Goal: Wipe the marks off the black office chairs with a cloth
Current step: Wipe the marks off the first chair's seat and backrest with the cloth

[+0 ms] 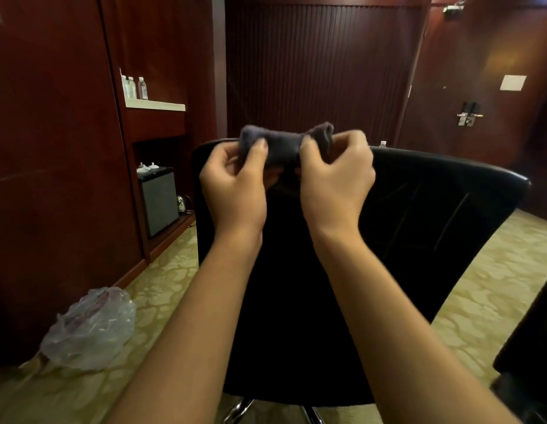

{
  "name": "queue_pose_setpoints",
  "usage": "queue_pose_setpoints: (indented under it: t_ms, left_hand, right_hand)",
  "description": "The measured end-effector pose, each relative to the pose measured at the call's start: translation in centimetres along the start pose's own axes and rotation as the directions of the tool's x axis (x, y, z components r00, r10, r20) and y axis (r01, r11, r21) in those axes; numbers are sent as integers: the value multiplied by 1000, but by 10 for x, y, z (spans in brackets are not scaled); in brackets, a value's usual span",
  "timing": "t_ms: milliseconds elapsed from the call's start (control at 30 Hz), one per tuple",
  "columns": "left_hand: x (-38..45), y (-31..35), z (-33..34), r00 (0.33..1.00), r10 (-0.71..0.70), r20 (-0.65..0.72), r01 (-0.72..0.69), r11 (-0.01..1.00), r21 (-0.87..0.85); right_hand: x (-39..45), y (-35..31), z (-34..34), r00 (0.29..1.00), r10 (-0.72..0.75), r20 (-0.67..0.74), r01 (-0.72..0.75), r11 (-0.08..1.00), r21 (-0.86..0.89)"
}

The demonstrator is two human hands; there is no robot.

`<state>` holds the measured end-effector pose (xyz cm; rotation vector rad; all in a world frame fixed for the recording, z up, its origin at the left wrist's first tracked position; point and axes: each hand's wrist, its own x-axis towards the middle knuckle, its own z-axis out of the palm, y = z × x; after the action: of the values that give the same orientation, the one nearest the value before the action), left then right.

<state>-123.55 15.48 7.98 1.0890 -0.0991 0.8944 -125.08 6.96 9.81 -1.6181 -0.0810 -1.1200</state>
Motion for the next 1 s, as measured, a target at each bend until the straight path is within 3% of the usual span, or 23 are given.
queue_pose_setpoints:
  t_ms: [100, 200, 333, 433, 500, 700, 833, 900, 1000]
  left_hand:
    - [7, 7, 9, 1000, 11, 25, -13, 996, 84]
    - [-3, -21, 5, 999, 25, 47, -33, 983, 183]
    - [-41, -89, -16, 983, -180, 25, 168, 952, 255]
    - [-75, -126, -33, 913, -407, 12, 392, 886, 250]
    - [-88, -133, -37, 882, -471, -25, 460, 847, 266]
    - [-60, -74, 13, 937, -336, 93, 329, 941, 81]
    - [-46, -36, 48, 957, -267, 114, 268, 963, 10]
    - [-52, -45, 48, 960, -262, 94, 260, 965, 37]
    - [-74, -84, 31, 982, -181, 51, 166, 962, 219]
  right_hand:
    - [10, -6, -6, 997, 52, 63, -48, 996, -73]
    - [1, 14, -13, 996, 88, 33, -83, 987, -138]
    - [-31, 78, -15, 961, 274, 17, -265, 941, -209]
    - [-62, 122, -24, 906, 421, 33, -402, 884, -237]
    - [-71, 134, -30, 881, 472, 45, -447, 859, -249]
    - [-9, 88, -40, 954, 288, -83, -295, 951, -89]
    - [29, 58, -47, 975, 201, -89, -202, 979, 5]
    - [24, 63, -50, 982, 169, -87, -174, 984, -49]
    - [-4, 98, -49, 973, 217, -78, -225, 968, -108]
